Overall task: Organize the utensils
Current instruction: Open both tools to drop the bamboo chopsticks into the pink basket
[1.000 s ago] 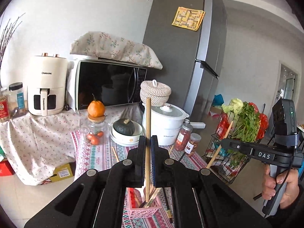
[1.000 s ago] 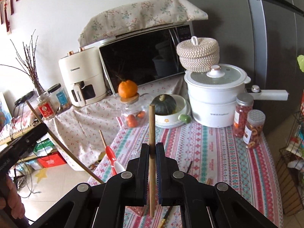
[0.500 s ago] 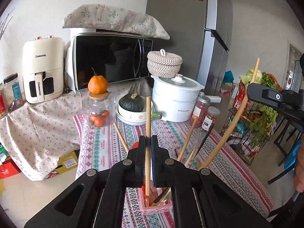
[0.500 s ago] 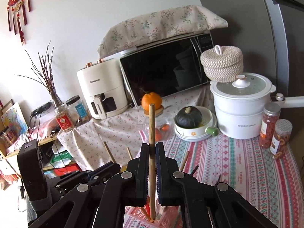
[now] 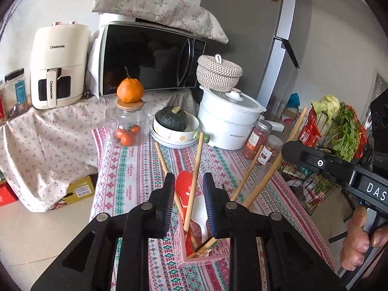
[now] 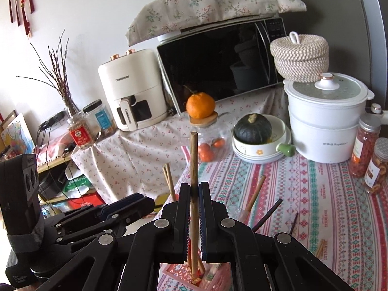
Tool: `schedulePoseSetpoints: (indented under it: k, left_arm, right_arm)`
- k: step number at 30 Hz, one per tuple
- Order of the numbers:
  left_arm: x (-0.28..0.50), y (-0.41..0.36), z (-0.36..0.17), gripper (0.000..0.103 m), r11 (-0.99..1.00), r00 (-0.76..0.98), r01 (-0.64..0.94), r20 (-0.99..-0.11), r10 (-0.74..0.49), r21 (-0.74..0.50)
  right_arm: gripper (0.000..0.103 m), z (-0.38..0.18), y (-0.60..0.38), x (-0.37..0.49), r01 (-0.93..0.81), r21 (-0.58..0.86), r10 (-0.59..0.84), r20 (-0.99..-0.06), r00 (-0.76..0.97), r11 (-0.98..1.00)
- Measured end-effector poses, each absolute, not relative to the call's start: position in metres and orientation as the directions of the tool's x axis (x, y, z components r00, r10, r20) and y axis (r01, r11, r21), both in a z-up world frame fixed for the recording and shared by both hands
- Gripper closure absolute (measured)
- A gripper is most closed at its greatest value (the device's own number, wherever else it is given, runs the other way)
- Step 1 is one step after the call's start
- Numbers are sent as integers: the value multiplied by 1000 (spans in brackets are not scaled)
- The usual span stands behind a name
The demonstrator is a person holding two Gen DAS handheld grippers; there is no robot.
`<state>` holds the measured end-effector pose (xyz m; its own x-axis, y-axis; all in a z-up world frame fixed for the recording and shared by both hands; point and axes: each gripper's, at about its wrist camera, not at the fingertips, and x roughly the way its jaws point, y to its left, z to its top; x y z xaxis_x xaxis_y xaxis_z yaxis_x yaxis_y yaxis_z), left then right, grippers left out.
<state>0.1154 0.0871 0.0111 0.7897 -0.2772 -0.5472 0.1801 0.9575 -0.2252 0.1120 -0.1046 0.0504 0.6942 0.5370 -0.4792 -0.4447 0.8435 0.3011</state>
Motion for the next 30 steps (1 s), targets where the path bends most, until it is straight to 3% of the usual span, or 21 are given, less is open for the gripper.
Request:
schedulePoseSetpoints:
  k: [8,18,21,23,25,30]
  left_arm:
    - [102,102,7,49,978,766,96,-613,-191,-184]
    - [95,113,-6,42,981,726,74,-665,-175,-177]
    - [95,115,-6,41,978,725,70,-664,-184,-195]
    - [94,114,-4,41,976,727,70,-659,-192,-207]
    - [93,113,-3,38,973,725,72,-658,-201,-219]
    - [94,106,-6,33,960,700,87,-670,-249,-266]
  right_arm:
    - [98,28,-87,127,-430,297,522,-539,661,852]
    - [95,13,-94,141,-380,347,515,-561,648,857]
    - [89,16,-99,140,-379,350,515,-557,651,857]
    - [72,21,-104,137,-384,356,522,-542,658,852]
    - [62,27,-110,134,-386,361,527,-524,669,849]
    - [61,39,-129,127,-372,359,513,-502,696,856]
